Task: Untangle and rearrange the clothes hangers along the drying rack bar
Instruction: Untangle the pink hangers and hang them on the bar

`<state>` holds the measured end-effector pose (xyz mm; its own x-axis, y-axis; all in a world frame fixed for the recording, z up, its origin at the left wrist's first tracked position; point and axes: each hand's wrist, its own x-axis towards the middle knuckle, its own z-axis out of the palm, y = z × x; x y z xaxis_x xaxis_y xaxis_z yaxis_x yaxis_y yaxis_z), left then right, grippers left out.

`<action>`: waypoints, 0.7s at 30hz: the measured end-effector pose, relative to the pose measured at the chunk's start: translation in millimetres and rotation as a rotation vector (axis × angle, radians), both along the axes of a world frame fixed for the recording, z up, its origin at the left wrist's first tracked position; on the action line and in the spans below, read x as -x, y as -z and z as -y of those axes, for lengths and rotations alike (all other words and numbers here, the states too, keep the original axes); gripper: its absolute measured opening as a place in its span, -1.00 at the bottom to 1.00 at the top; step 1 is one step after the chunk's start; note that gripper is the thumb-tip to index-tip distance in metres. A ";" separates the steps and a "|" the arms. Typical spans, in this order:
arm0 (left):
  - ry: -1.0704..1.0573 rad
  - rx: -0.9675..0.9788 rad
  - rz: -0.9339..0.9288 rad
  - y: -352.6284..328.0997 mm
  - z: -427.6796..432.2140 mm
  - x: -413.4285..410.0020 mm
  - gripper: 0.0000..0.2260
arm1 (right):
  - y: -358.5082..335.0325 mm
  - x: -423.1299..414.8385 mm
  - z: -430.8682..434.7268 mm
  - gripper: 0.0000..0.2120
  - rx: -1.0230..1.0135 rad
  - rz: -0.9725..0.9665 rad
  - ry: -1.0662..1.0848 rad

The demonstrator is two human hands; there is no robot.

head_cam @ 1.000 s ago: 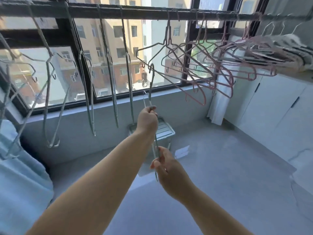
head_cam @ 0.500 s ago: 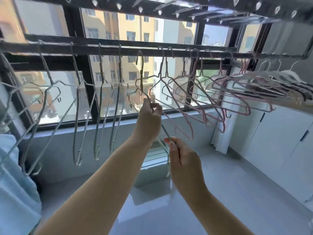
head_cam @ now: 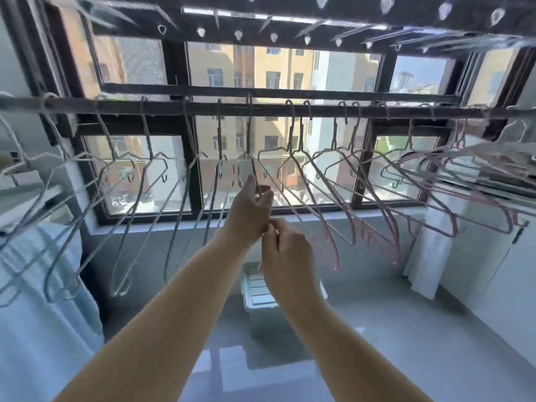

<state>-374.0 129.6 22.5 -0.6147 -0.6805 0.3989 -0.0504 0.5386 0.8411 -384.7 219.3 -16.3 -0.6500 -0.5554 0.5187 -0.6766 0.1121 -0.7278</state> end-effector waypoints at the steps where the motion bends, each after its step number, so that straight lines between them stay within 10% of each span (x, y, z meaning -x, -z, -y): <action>1: -0.023 -0.005 0.020 5.3 2.2 2.3 -0.62 | 3.4 2.0 -0.7 -0.73 -0.020 0.020 -0.023; 6: -0.174 0.040 0.119 19.8 -0.6 8.5 -0.55 | -0.7 14.4 -14.9 -0.72 -0.325 -0.016 -0.155; 11: -0.226 0.369 -0.258 19.3 -45.7 -3.9 -0.54 | -3.6 34.4 -41.1 -0.47 -0.348 -0.184 0.026; 21: 0.129 -0.327 0.068 46.5 -69.0 20.7 -0.69 | 17.0 62.9 -34.2 -0.66 -0.342 -0.009 -0.006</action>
